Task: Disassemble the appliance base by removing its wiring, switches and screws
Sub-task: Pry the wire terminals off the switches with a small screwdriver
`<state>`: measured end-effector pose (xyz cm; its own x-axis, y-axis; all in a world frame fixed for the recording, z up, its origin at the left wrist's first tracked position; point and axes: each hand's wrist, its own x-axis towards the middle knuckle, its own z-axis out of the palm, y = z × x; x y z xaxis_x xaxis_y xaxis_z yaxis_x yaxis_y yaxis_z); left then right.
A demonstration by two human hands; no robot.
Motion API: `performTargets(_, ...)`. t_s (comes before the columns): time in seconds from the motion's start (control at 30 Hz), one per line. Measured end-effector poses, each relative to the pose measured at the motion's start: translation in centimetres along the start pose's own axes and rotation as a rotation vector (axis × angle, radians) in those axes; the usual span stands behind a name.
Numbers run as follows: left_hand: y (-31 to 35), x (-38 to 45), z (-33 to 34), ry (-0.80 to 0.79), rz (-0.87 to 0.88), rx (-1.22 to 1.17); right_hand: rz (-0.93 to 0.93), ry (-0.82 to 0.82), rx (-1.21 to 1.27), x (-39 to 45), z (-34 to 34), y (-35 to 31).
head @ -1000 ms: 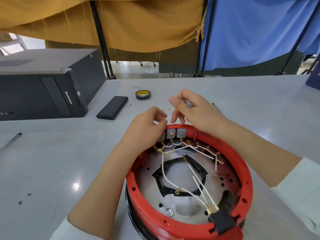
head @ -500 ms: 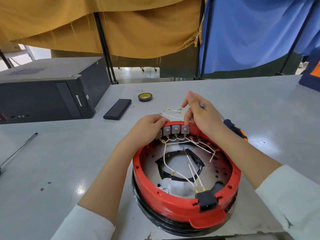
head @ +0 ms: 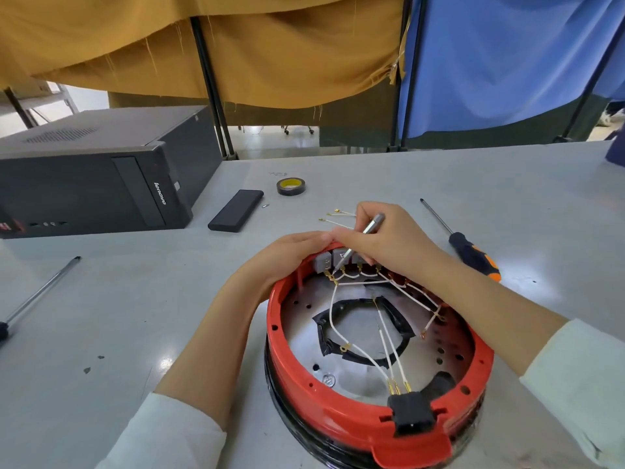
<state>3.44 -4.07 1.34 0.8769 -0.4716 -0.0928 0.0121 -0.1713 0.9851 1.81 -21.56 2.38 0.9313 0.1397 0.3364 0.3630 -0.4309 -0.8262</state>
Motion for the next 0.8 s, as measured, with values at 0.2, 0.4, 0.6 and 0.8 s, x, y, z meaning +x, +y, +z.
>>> performTargets(0.2, -0.5, 0.1, 0.1, 0.043, 0.062, -0.026, 0.011, 0.016, -0.058, 0.6, 0.3, 0.2)
performTargets(0.4, -0.1, 0.0, 0.1, 0.192, 0.141, 0.221, -0.001, 0.039, -0.093, 0.4, 0.3, 0.4)
performTargets(0.6, 0.5, -0.7, 0.4, 0.208, 0.142, 0.408, -0.010, 0.027, -0.002, 0.0, 0.9, 0.0)
performTargets(0.8, 0.4, -0.9, 0.5, 0.232, 0.167, 0.492, 0.035, -0.003, 0.035, 0.1, 1.2, -0.2)
